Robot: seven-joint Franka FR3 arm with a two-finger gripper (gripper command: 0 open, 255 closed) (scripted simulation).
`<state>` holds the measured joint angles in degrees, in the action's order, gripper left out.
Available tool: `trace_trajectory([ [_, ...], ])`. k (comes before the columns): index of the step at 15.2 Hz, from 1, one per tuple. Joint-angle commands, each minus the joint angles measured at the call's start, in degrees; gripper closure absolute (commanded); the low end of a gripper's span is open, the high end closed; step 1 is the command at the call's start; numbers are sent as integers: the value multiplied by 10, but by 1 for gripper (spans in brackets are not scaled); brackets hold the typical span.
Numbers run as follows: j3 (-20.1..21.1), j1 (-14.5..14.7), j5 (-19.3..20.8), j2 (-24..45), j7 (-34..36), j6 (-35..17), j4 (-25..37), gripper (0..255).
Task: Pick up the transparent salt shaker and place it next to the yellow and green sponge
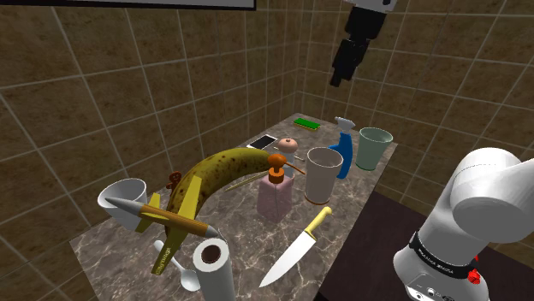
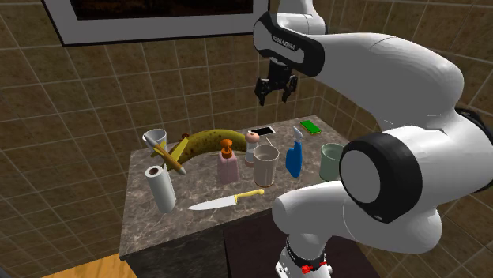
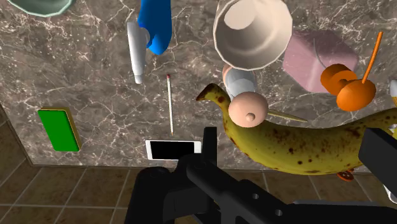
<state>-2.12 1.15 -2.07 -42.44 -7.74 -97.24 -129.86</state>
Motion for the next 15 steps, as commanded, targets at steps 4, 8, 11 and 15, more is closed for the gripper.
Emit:
trace_trajectory([
  [4,10,0,-2,39,14,-48,-18,0],
  [8,24,1,-3,100,33,-110,-32,0],
  [11,33,1,-3,151,48,-154,-35,0],
  [15,44,0,1,226,69,-210,-29,0],
])
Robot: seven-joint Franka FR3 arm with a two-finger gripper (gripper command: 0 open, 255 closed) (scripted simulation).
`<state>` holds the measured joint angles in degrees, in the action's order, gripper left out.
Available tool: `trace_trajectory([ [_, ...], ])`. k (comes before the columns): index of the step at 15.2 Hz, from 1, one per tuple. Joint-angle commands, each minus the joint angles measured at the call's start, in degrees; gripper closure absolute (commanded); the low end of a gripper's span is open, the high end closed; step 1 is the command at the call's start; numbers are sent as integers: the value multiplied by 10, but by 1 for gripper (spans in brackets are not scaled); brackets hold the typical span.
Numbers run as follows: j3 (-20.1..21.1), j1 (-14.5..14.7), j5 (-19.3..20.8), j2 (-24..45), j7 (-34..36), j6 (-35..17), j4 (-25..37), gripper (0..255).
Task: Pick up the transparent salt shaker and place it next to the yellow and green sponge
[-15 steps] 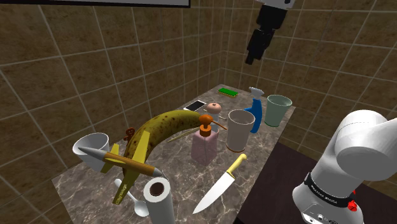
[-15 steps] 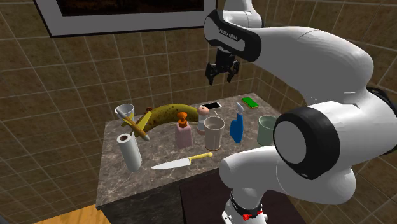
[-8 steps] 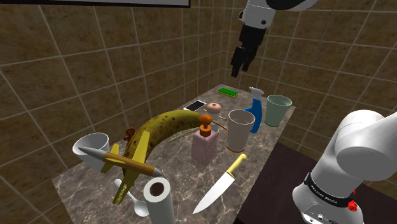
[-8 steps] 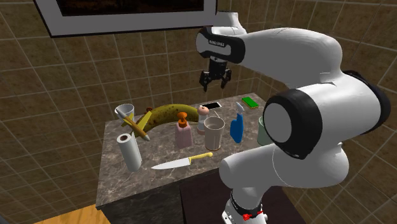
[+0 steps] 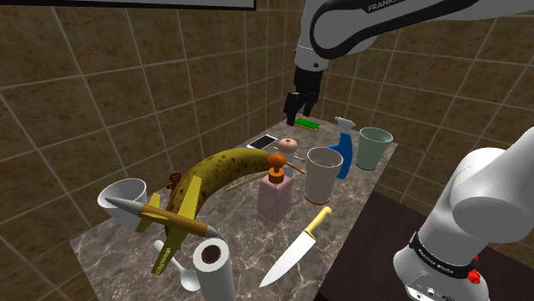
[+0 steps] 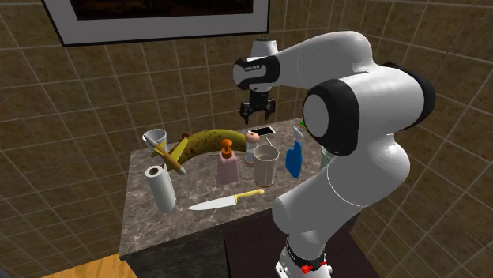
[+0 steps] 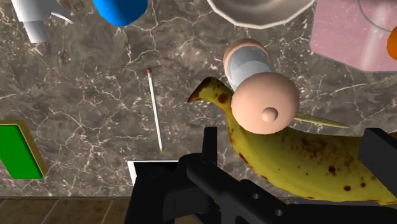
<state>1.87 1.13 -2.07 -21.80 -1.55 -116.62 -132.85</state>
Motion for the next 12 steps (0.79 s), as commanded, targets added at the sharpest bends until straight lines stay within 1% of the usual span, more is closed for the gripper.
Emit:
trace_trajectory([
  [1,6,0,2,39,12,-29,4,0],
  [5,14,0,9,114,32,-73,22,0],
  [12,15,0,10,142,33,-128,-5,0],
])
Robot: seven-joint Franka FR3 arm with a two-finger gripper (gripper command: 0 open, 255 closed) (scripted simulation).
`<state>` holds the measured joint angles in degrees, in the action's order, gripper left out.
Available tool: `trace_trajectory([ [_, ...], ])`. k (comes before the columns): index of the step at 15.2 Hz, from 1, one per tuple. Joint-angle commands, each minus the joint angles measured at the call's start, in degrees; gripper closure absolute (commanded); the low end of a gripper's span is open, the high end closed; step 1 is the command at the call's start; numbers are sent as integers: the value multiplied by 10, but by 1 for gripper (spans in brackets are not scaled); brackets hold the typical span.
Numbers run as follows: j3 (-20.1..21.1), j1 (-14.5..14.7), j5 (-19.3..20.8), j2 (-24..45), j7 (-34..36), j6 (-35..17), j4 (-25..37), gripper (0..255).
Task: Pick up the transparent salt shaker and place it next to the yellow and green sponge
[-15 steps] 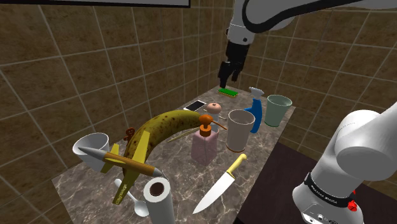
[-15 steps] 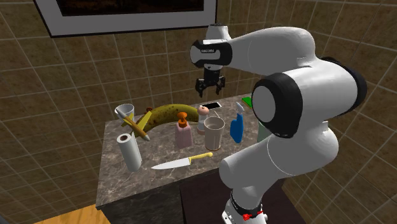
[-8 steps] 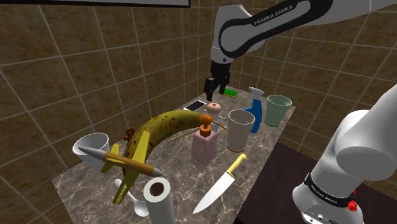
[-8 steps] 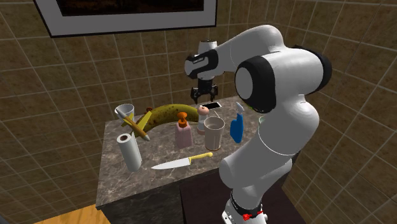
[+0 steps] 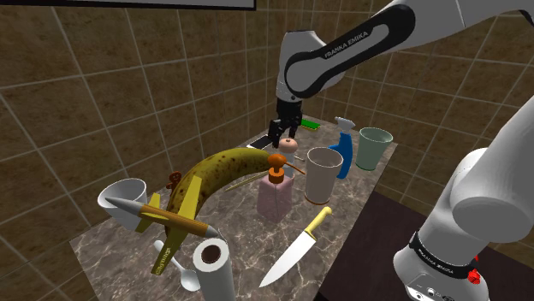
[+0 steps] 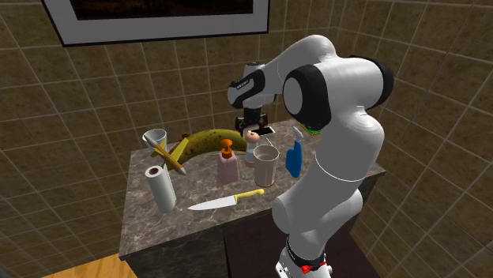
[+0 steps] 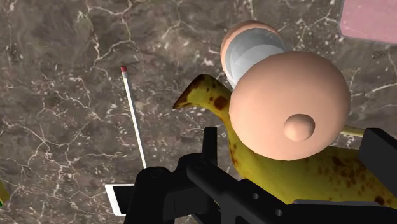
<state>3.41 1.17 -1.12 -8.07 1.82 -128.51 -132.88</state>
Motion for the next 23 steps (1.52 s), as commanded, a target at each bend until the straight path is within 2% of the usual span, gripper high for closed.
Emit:
trace_trajectory([
  [1,0,0,0,7,0,-14,-7,0],
  [8,0,0,0,7,0,-14,-7,0],
  [9,0,0,0,7,0,-14,-7,255],
  [18,0,0,0,7,0,-14,-7,255],
  [23,-1,0,0,-11,-1,26,15,255],
])
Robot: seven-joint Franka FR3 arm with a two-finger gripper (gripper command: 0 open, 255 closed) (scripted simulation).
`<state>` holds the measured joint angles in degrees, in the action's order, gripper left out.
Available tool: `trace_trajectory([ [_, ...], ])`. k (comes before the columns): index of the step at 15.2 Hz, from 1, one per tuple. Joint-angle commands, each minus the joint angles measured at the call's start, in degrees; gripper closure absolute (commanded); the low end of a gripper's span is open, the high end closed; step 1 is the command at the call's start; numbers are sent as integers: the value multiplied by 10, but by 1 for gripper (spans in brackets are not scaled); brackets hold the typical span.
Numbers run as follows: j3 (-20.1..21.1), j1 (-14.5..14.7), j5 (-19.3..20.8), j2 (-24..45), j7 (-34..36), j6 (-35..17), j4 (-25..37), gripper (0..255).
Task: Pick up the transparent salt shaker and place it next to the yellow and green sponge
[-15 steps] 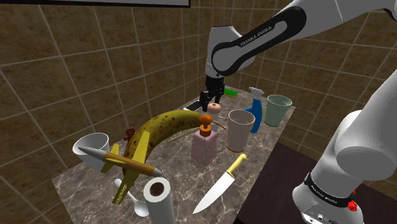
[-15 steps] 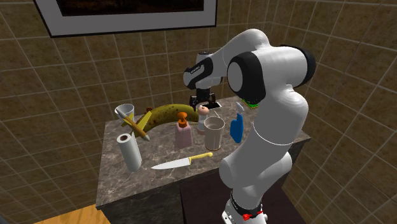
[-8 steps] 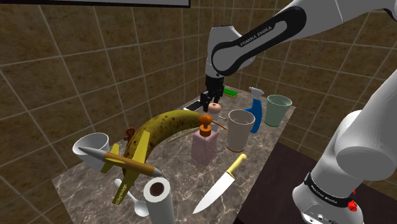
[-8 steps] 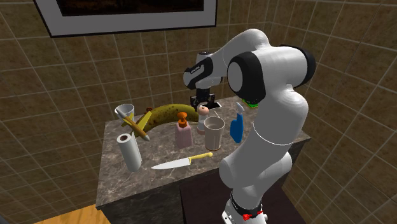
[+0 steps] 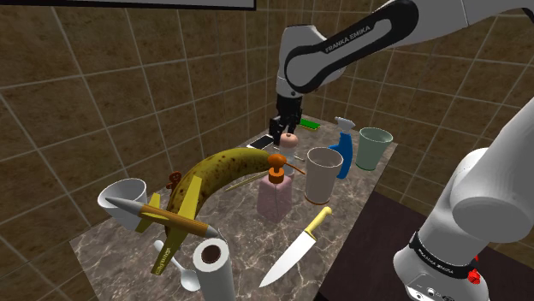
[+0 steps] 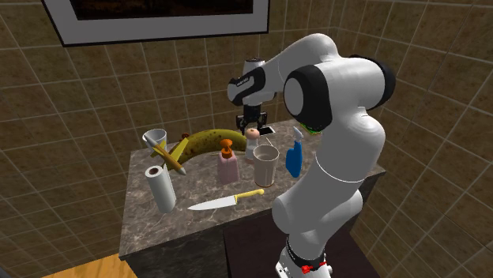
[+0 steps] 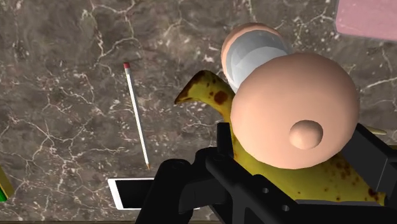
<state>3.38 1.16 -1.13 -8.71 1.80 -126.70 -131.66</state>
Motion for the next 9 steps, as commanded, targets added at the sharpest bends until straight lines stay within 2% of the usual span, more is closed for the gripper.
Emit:
trace_trajectory([
  [1,0,0,0,-8,-1,16,7,255],
  [9,-1,0,-1,-29,-1,79,49,255],
])
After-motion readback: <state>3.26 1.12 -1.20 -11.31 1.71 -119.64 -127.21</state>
